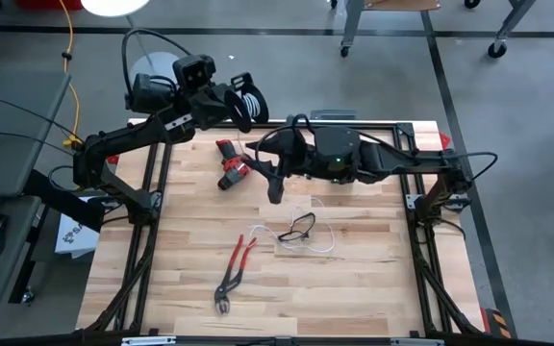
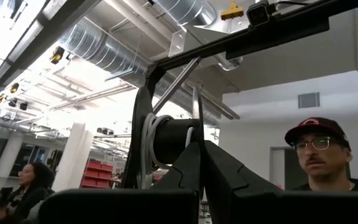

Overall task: Coil cords
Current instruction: Coil the white wire onto the black spool

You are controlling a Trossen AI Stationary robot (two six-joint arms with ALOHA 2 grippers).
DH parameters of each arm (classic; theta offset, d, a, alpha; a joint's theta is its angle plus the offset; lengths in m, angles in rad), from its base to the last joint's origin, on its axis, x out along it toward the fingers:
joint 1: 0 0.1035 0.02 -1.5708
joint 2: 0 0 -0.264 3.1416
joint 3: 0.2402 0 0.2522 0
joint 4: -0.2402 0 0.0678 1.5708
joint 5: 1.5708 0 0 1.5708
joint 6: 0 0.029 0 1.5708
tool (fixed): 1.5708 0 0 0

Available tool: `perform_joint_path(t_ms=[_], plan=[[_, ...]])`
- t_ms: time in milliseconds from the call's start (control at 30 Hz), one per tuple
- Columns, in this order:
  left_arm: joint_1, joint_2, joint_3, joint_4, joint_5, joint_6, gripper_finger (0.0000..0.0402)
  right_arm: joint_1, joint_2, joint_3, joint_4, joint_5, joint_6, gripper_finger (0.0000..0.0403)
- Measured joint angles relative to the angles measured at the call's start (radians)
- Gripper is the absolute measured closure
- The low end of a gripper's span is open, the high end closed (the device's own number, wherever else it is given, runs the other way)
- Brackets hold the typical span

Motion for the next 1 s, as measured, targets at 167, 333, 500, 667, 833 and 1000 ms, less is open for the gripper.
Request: perform_joint_path(t_ms=[167,333,500,667,833,1000], plan=[[0.0,0.0,0.0,-0.004,-0.004,0.0,0.0402,0.0,0.006,0.0,0.012,-0.051,0.0,0.025],[-0.008,0.0,0.0,-0.005,-0.013,-0.001,0.0401,0.0,0.006,0.0,0.021,-0.033,-0.008,0.0253],[-0.036,0.001,0.0,-0.008,-0.013,-0.009,0.0401,0.0,0.006,0.0,0.041,-0.011,-0.031,0.0253],[-0.048,0.001,0.0,-0.027,-0.019,0.018,0.0401,0.0,0.006,0.0,0.037,-0.056,-0.026,0.0254],[-0.048,0.001,0.0,-0.029,-0.04,0.018,0.0402,0.0,0.006,0.0,0.038,-0.076,-0.029,0.0254],[-0.052,0.001,0.0,-0.033,-0.042,0.026,0.0402,0.008,0.006,0.0,0.038,-0.09,-0.032,0.0254]])
